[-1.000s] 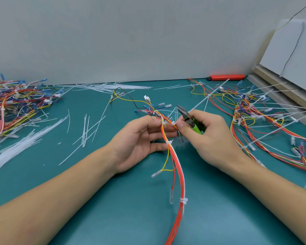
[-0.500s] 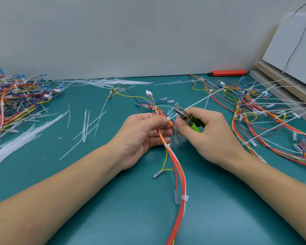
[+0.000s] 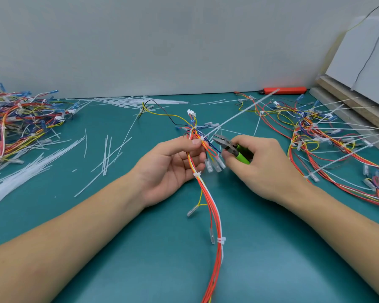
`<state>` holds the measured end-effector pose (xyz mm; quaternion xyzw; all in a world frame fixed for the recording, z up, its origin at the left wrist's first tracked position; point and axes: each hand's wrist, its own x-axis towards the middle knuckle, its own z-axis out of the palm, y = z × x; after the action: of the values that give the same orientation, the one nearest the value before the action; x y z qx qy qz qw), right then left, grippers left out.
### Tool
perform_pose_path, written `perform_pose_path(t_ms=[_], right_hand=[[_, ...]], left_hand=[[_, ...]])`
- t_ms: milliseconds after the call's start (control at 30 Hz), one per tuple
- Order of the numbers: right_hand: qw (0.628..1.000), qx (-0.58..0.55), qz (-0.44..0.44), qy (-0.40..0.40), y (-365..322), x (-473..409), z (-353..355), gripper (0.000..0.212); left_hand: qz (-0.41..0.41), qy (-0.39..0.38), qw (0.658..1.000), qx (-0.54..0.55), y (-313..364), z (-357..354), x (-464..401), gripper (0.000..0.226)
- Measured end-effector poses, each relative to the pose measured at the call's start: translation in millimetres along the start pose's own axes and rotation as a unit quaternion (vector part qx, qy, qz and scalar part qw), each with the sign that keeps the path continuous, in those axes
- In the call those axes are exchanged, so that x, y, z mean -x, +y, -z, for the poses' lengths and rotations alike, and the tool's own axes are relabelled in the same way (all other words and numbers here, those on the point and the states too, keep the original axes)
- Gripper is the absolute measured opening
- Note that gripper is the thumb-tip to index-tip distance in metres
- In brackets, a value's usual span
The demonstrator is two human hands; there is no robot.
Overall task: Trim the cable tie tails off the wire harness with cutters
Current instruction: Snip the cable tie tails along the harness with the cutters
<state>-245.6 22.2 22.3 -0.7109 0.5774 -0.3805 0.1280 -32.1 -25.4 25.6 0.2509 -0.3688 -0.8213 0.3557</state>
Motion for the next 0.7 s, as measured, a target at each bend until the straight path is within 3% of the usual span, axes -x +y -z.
perform_pose_path(t_ms=[400,700], right_hand=[[0.998,0.033,0.034,-0.034,-6.9,2.1,0.8,0.005],[0.998,0.025,0.023,-0.046,-7.5,4.1,-0.2,0.025]], left_hand=[[-0.03,-0.019,0.99,-0.136,-4.1,-5.3,-1.2,0.009],[-0.039,-0.028,0.986,-0.157,-5.3,-6.0,-0.3,0.009]])
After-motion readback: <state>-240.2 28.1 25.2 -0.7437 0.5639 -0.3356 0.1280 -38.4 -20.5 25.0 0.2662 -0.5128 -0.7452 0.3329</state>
